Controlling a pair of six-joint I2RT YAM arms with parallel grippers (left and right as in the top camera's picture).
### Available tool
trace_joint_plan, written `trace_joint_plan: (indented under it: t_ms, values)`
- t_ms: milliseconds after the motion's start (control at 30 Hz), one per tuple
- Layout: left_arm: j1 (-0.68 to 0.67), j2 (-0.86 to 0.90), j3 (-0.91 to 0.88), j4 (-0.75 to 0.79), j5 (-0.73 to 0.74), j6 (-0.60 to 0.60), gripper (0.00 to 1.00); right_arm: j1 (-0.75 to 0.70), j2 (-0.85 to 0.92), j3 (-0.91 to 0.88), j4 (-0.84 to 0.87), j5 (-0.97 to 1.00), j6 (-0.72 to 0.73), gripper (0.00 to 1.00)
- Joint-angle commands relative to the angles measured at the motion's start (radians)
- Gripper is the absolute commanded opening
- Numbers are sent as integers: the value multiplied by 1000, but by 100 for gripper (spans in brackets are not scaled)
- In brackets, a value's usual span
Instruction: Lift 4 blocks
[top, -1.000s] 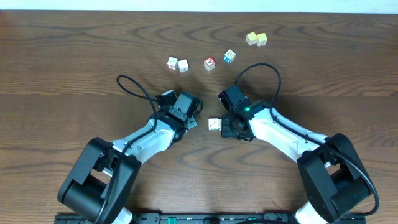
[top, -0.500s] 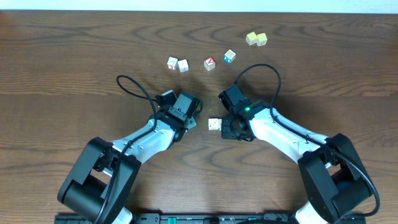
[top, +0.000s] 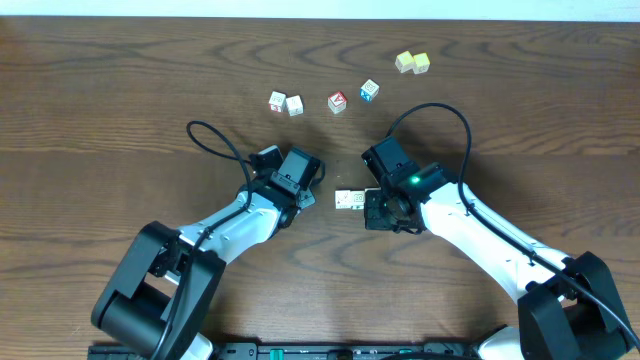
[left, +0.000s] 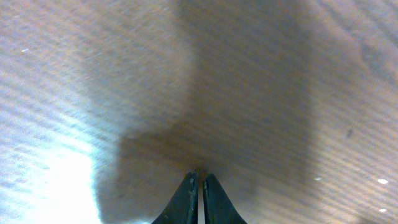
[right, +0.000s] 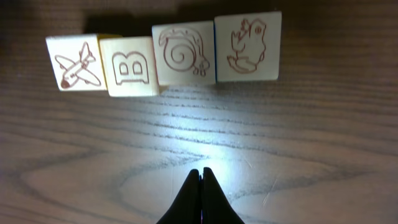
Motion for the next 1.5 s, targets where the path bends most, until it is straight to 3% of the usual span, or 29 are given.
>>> trace_joint_plan:
  t_ms: [0, 533, 1167, 1467]
  values:
    - [10, -34, -11, -39, -37, -9, 7, 8, -10, 0, -11, -17, -12, 1]
    - [11, -50, -11, -105, -142, -13, 7, 8, -10, 0, -12, -17, -12, 1]
    - [39, -50, -11, -134, -144, -55, 7, 48, -5, -1, 22, -16, 0, 2]
    - [39, -50, -11, -135, -143, -55, 8, 92, 82, -1, 109, -5, 27, 1]
